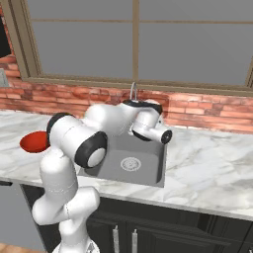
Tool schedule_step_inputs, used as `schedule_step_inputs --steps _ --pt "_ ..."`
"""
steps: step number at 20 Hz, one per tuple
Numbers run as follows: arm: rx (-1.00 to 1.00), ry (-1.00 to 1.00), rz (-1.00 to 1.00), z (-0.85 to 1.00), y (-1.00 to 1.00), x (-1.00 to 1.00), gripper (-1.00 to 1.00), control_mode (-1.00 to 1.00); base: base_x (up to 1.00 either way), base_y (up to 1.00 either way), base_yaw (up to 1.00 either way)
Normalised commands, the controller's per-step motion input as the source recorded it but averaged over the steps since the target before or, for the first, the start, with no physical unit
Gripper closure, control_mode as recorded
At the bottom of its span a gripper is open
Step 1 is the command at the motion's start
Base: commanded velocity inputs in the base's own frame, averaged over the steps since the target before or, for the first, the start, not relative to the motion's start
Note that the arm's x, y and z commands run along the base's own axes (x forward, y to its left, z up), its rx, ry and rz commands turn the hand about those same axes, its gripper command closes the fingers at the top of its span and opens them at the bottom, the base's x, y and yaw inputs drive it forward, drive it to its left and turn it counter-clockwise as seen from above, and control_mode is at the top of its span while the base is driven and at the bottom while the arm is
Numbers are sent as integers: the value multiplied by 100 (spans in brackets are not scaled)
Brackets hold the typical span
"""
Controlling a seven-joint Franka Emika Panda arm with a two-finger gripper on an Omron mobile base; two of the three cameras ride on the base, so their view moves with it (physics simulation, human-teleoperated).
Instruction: Rinse each bowl for a few seconds and place them down in the sink or on the counter.
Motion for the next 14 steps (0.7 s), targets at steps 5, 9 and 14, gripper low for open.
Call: schedule_step_inputs --steps 5,9,14 --pt "6 0 7 -18 -10 46 -100 -100 0 0 0" --pt "6 0 7 -23 -3 39 -100 -100 0 0 0" --pt "5 0 6 -30 0 32 -100 -100 0 0 0"
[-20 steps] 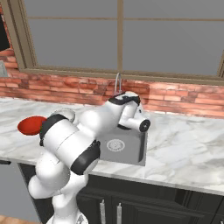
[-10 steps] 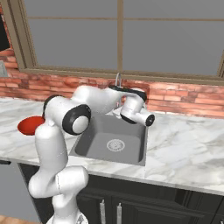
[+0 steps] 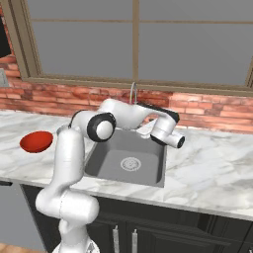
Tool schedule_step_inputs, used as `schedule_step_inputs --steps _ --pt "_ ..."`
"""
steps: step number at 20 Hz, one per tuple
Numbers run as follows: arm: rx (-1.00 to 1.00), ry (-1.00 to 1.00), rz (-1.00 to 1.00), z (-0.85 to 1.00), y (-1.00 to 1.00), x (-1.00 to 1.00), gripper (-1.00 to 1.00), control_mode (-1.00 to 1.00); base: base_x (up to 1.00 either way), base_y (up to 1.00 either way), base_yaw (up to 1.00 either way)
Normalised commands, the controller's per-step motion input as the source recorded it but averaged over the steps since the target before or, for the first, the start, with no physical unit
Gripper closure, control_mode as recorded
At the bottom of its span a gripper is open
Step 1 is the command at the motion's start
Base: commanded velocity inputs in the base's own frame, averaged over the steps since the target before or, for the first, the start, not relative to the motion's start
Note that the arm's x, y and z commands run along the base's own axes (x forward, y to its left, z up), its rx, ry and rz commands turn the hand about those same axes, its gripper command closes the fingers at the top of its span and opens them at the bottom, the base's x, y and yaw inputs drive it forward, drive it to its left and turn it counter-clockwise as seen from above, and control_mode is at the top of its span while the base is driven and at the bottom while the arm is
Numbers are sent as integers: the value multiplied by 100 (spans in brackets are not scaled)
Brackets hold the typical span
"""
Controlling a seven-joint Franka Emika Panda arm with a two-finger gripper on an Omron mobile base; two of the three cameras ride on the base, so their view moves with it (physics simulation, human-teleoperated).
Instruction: Rinse each bowl for a few seconds and place them down in the sink or on the counter.
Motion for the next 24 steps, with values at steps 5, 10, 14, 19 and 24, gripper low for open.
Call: schedule_step_inputs --steps 5,10,14,19,24 --pt "4 0 4 -26 0 34 -100 -100 0 0 0" --pt "1 0 1 -6 11 33 -100 -100 0 0 0" --pt "0 0 0 0 14 26 -100 -100 0 0 0" --pt "0 0 0 0 14 23 -100 -100 0 0 0" --pt "0 0 0 0 9 17 -100 -100 0 0 0"
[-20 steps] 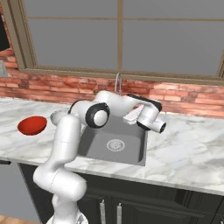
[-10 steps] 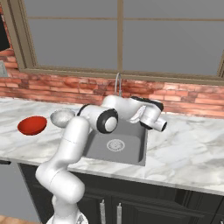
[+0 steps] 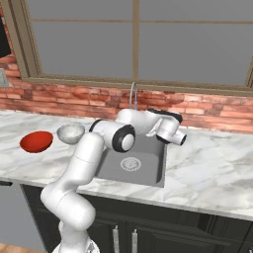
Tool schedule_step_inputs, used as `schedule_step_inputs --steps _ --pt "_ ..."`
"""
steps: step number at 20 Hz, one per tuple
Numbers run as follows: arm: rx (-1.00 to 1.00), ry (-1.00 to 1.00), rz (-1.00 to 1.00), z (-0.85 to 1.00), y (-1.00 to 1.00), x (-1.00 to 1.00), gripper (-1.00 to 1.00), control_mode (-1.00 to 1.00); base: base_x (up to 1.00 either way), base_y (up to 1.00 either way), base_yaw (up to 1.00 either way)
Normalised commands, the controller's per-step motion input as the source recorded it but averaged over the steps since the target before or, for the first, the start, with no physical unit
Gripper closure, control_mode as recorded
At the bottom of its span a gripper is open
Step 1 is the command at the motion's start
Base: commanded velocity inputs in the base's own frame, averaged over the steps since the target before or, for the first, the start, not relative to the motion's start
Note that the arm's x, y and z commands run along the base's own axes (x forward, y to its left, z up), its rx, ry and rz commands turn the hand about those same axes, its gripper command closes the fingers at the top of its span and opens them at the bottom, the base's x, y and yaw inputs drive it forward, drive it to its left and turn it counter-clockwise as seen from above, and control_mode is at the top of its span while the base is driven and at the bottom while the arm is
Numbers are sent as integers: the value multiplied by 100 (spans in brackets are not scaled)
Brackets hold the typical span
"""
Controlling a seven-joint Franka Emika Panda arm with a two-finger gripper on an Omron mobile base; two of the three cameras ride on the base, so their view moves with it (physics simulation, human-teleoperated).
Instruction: Rinse each bowl for a few seconds and place them down in the sink or on the counter.
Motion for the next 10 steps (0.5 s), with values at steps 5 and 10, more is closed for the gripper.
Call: schedule_step_inputs --steps 5,10 --pt "1 0 0 -2 9 15 -100 -100 0 0 0" --pt "1 1 0 -5 14 19 -100 -100 0 0 0"
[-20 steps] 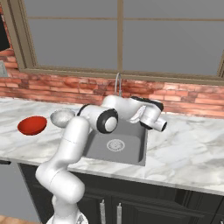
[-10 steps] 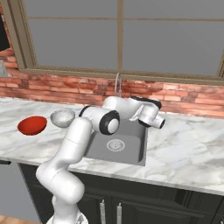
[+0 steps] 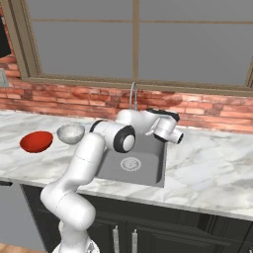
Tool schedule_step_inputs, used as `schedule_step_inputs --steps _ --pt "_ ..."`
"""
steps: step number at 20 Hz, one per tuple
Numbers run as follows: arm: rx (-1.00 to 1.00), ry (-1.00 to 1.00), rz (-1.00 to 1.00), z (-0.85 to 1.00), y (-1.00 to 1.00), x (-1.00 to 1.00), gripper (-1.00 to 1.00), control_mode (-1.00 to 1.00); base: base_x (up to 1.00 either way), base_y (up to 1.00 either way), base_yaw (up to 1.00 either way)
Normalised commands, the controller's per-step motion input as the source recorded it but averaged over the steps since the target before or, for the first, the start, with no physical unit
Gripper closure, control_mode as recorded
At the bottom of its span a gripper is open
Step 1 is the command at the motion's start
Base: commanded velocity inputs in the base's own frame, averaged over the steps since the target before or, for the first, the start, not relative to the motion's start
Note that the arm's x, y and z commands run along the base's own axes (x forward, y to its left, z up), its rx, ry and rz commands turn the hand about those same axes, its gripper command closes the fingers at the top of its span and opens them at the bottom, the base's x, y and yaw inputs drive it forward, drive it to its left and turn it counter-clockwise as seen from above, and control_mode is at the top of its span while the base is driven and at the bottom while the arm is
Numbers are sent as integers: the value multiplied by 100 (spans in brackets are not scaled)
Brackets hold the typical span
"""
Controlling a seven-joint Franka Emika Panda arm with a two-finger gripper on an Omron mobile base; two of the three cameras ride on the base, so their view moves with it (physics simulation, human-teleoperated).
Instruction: Rinse each bowl for a few seconds and place them down in the sink or on the counter.
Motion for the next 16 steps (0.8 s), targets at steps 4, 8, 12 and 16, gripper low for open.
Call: schedule_step_inputs --steps 4,8,12,16 --pt "3 2 0 -8 10 15 -100 -100 0 0 0" --pt "3 4 0 -10 2 25 -100 -100 0 0 0" --pt "2 2 0 -5 0 30 -100 -100 0 0 0" --pt "4 4 0 -1 -3 33 -100 -100 0 0 0"
